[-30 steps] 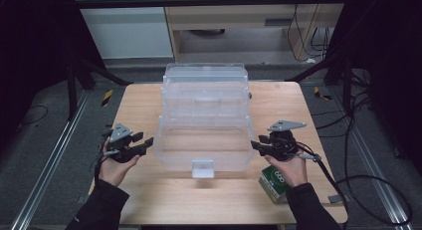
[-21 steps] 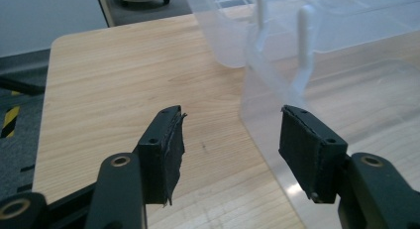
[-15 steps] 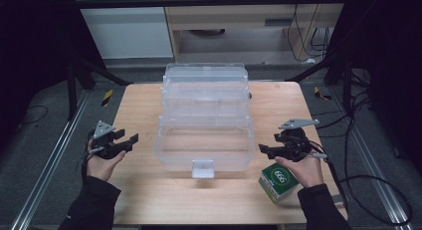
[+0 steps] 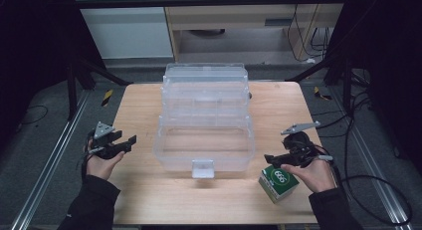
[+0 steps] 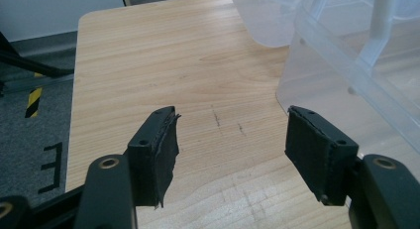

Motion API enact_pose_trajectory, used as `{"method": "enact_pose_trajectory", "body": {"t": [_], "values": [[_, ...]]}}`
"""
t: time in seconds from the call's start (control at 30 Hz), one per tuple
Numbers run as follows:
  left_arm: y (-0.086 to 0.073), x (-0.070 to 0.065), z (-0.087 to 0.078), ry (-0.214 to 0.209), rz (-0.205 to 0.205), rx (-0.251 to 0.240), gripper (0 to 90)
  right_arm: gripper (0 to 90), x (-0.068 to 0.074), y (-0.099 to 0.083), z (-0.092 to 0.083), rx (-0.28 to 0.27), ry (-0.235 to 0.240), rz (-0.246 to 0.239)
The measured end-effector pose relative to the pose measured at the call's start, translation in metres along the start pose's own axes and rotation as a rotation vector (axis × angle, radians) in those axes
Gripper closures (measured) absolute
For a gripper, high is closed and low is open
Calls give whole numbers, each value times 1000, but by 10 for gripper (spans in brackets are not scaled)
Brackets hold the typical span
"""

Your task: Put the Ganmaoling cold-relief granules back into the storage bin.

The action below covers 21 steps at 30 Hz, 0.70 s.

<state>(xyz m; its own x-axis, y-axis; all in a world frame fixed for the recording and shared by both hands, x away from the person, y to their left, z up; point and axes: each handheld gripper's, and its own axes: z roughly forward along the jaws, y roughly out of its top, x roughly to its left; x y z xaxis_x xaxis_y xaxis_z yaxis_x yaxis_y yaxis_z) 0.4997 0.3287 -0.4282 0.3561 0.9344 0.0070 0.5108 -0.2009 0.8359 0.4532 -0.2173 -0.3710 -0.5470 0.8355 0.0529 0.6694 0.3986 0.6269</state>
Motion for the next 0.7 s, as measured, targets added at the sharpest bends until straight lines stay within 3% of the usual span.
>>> {"method": "enact_pose_trajectory", "body": {"t": [0.43, 0.7], "values": [[-1, -1, 1, 1, 3, 6, 349, 121, 6, -8, 0, 158, 2, -4], [-3, -3, 1, 1, 13, 18, 345, 75, 11, -14, 4, 199, -12, -7]]}}
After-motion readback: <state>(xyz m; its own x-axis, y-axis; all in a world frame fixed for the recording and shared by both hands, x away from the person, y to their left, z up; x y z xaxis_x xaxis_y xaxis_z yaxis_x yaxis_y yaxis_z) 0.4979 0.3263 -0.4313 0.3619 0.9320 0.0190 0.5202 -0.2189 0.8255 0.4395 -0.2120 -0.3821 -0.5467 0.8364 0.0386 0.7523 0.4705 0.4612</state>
